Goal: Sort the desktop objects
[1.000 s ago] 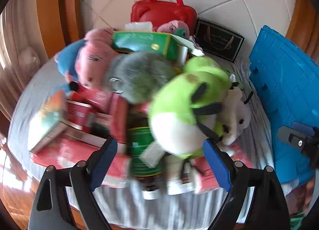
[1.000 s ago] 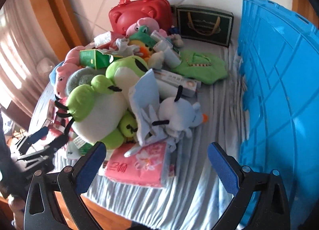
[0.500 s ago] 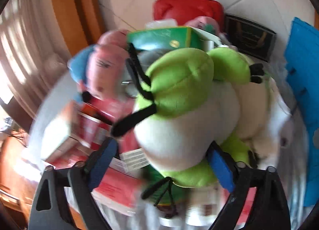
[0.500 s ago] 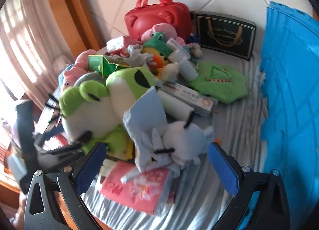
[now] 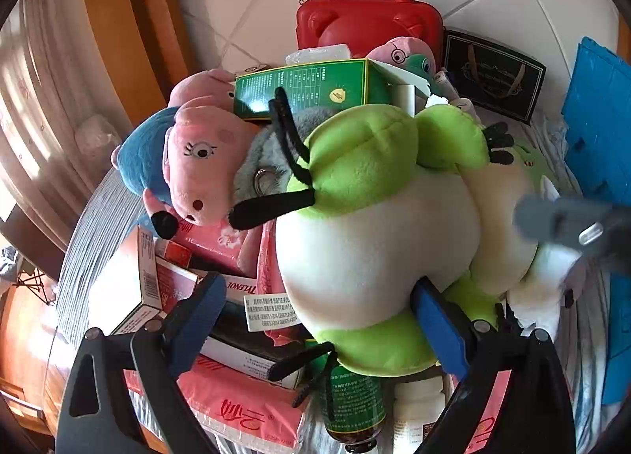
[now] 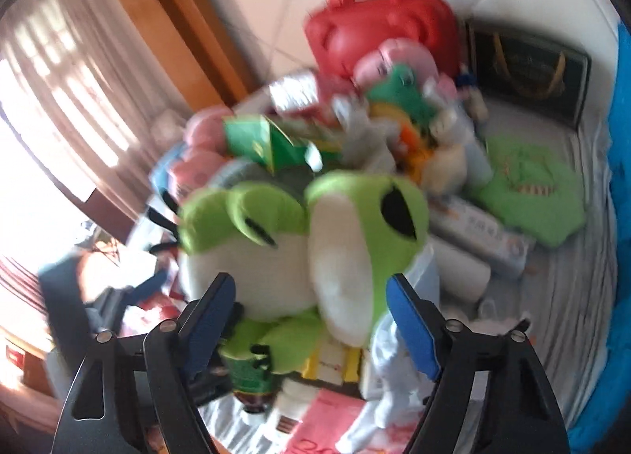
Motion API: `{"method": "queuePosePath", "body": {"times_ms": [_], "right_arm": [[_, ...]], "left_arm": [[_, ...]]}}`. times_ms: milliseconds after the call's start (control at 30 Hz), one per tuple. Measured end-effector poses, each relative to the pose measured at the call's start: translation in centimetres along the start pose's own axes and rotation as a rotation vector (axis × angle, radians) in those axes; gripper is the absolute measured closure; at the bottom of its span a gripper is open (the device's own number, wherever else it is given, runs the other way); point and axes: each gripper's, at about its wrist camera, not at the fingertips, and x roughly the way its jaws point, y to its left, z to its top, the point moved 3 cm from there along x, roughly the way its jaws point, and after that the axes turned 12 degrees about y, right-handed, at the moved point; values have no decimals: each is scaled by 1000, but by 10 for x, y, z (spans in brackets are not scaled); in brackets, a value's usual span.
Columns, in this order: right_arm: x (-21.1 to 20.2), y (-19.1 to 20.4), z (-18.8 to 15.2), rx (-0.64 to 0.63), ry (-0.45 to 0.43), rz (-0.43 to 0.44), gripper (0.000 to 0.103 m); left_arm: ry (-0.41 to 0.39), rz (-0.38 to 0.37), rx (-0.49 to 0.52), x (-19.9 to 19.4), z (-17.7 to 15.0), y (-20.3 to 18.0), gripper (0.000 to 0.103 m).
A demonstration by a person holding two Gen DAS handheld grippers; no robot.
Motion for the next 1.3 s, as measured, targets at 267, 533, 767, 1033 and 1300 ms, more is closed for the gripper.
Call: {"method": "queuePosePath", "body": {"times_ms": [267, 533, 767, 1033, 1300], "right_arm": [[27, -48, -1, 68, 47, -75, 10], [58, -41, 18, 33, 122, -6, 22], [18, -25, 4, -11, 42, -90, 42], [-50, -7, 16, -27, -105, -119, 43], [-148, 19, 17, -41, -304, -212, 43]], "left_arm": [[-6, 7, -6, 3, 5, 5, 4], [69, -101, -18, 18, 9, 0, 4], [0, -150, 13, -12, 11, -11, 47], [-162, -180, 65, -80, 28, -17, 47], [-351, -254, 138, -159, 51, -27, 47]]}}
